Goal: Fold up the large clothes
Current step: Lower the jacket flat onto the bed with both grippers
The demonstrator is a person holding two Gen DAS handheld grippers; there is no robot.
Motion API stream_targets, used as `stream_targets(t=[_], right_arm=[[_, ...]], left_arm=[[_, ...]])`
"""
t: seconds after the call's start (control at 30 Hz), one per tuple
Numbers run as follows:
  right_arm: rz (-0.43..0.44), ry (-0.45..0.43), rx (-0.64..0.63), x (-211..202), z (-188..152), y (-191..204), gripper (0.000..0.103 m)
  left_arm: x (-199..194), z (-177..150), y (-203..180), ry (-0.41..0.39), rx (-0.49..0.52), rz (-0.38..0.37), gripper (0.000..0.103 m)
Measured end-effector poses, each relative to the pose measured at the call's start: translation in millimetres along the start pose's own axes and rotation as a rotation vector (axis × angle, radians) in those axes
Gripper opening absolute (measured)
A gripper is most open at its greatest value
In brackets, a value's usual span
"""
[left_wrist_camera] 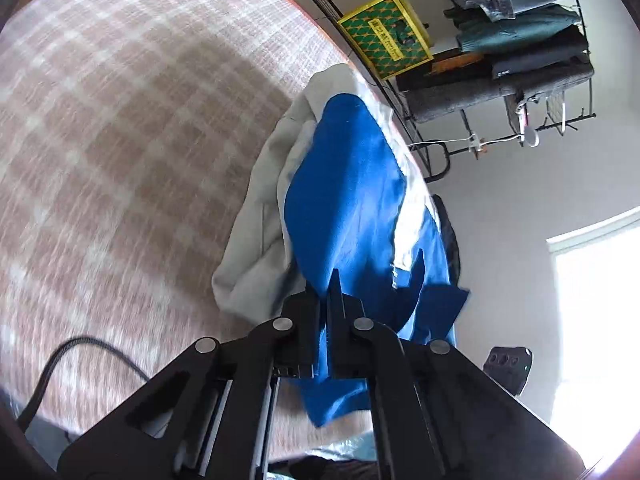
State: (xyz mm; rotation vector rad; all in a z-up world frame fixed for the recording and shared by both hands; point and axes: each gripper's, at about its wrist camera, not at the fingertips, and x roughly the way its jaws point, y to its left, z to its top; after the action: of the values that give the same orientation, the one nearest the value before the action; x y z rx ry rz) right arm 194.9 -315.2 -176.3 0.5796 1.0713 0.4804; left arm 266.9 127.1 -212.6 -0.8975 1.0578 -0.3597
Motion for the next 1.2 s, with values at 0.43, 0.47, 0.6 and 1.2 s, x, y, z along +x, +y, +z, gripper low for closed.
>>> stream_targets(t=[0.43, 0.47, 0.6, 1.2], right_arm=[[-0.107, 0.088, -0.024, 6, -20, -13, 0.007], [-0.117, 0.093, -0.063, 0, -16, -5, 0.007], [-0.213, 0.026, -0.242, -25, -4, 30, 0.011], [-0.277, -0.109, -0.501, 59, 123, 74, 0.016]], left_arm=[[6, -11, 32, 0.031, 0.068, 0.285, 0.000], [-3, -10, 26, -0.004, 0.092, 0.306, 0.000], [-31, -1, -13, -0.127, 0.197, 0.321, 0.000], [99, 90, -130, -0.126, 0.446, 0.306, 0.000]])
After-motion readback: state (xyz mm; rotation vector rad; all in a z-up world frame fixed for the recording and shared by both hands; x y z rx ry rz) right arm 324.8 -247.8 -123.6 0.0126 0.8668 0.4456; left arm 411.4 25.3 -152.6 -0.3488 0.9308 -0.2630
